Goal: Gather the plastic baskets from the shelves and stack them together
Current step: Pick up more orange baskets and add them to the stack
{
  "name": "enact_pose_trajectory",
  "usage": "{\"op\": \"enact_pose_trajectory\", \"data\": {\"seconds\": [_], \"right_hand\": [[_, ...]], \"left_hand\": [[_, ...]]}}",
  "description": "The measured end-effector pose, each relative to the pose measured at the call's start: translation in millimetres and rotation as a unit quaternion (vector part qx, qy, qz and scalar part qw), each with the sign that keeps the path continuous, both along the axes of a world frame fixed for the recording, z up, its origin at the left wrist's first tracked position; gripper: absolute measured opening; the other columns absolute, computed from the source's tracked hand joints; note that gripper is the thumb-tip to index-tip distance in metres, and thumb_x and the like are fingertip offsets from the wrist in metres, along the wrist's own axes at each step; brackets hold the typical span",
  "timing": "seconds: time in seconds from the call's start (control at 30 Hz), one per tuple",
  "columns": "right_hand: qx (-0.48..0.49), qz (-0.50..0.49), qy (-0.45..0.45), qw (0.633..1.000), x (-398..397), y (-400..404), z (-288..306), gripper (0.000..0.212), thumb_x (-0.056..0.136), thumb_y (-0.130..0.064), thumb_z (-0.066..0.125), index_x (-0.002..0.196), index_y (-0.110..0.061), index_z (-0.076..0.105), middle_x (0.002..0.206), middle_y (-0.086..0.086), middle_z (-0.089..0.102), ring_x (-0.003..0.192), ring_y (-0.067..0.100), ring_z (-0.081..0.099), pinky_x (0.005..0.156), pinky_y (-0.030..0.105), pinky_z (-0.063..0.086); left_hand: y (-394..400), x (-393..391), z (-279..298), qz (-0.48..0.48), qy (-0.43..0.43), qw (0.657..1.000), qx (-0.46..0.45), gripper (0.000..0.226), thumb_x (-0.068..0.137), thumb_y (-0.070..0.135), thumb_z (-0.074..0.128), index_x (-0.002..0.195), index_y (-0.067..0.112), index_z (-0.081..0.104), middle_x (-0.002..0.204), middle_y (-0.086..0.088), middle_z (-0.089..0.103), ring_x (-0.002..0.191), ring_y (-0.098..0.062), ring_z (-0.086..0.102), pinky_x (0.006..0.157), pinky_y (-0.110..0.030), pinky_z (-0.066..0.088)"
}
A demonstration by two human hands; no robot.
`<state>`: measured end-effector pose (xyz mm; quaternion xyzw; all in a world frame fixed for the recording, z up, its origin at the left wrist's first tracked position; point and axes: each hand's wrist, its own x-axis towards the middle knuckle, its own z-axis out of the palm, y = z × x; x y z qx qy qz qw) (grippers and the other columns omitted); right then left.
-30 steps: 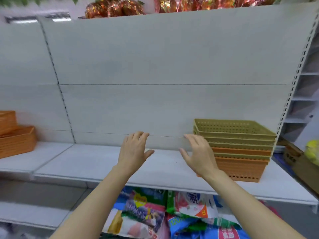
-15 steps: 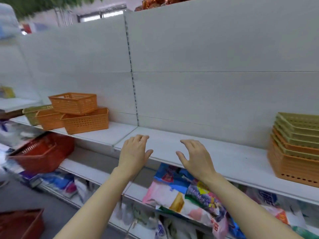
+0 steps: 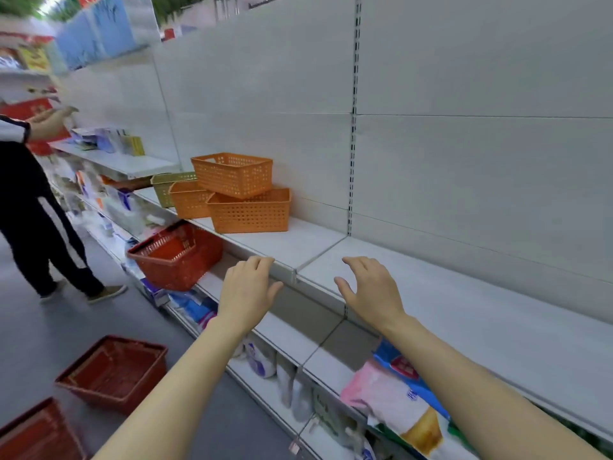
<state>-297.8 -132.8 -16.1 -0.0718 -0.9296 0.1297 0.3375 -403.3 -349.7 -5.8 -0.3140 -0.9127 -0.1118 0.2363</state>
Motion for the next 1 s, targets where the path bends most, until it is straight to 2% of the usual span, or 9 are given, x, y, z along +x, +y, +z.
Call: {"op": "enact_pose_trajectory", "data": {"seconds": [0.17, 0.3, 0.43, 0.6, 0.7, 0.9, 1.0], "right_hand": [[0.016, 0.031, -0.001, 0.999, -60, -3, -1, 0.039, 0.081, -0.032, 0.059, 0.108, -0.005, 0.067, 0.098, 0.009, 0.07, 0.088, 0.032, 0.065, 0.079, 0.04, 0.053], [0.015, 0.05, -0.013, 0.999, -105, -9, -6, 0.045, 0.084, -0.038, 0.05, 0.112, -0.007, 0.065, 0.104, 0.009, 0.069, 0.095, 0.032, 0.064, 0.084, 0.041, 0.051], [0.009, 0.052, -0.014, 0.999, -151, -23, -10, 0.042, 0.082, -0.035, 0.057, 0.112, -0.006, 0.066, 0.105, 0.009, 0.07, 0.095, 0.033, 0.064, 0.083, 0.041, 0.051], [0.003, 0.033, -0.022, 0.999, -216, -44, -13, 0.039, 0.087, -0.029, 0.063, 0.118, -0.005, 0.063, 0.109, 0.011, 0.069, 0.1, 0.032, 0.062, 0.086, 0.042, 0.05], [-0.003, 0.009, -0.028, 1.0, -250, -57, -15, 0.038, 0.087, -0.031, 0.06, 0.116, -0.006, 0.065, 0.107, 0.009, 0.07, 0.098, 0.031, 0.063, 0.084, 0.041, 0.051], [-0.021, -0.021, -0.044, 0.999, -301, -70, -21, 0.036, 0.089, -0.027, 0.064, 0.118, -0.007, 0.065, 0.111, 0.009, 0.069, 0.101, 0.033, 0.061, 0.086, 0.042, 0.049], [-0.004, -0.029, -0.034, 0.999, -328, -67, -16, 0.031, 0.088, -0.027, 0.063, 0.112, -0.008, 0.066, 0.104, 0.007, 0.07, 0.094, 0.032, 0.063, 0.079, 0.041, 0.05]], "left_hand": [[-8, -43, -4, 0.041, -0.015, 0.999, 0.016, 0.048, 0.089, 0.037, 0.067, 0.128, 0.011, 0.058, 0.118, -0.009, 0.063, 0.099, -0.033, 0.06, 0.083, -0.042, 0.046], [-14, -77, -6, 0.056, -0.024, 0.998, 0.019, 0.049, 0.091, 0.038, 0.064, 0.131, 0.011, 0.056, 0.121, -0.009, 0.062, 0.102, -0.033, 0.059, 0.085, -0.042, 0.045], [-25, -120, -9, 0.06, -0.029, 0.998, 0.022, 0.048, 0.093, 0.039, 0.062, 0.133, 0.013, 0.054, 0.124, -0.006, 0.06, 0.104, -0.03, 0.058, 0.087, -0.039, 0.043], [-52, -188, -9, 0.047, -0.031, 0.998, 0.015, 0.047, 0.092, 0.039, 0.063, 0.131, 0.015, 0.056, 0.123, -0.005, 0.061, 0.105, -0.029, 0.059, 0.087, -0.04, 0.045], [-72, -235, -5, 0.04, -0.034, 0.999, 0.011, 0.051, 0.092, 0.039, 0.062, 0.135, 0.014, 0.053, 0.126, -0.005, 0.06, 0.107, -0.029, 0.059, 0.089, -0.04, 0.046], [-85, -309, -3, 0.043, -0.051, 0.997, 0.048, 0.052, 0.092, 0.036, 0.063, 0.136, 0.011, 0.053, 0.127, -0.008, 0.061, 0.109, -0.031, 0.059, 0.088, -0.041, 0.047], [-79, -342, -4, 0.033, -0.052, 0.997, 0.051, 0.053, 0.093, 0.038, 0.061, 0.137, 0.012, 0.052, 0.127, -0.007, 0.061, 0.109, -0.03, 0.059, 0.088, -0.041, 0.048]]}}
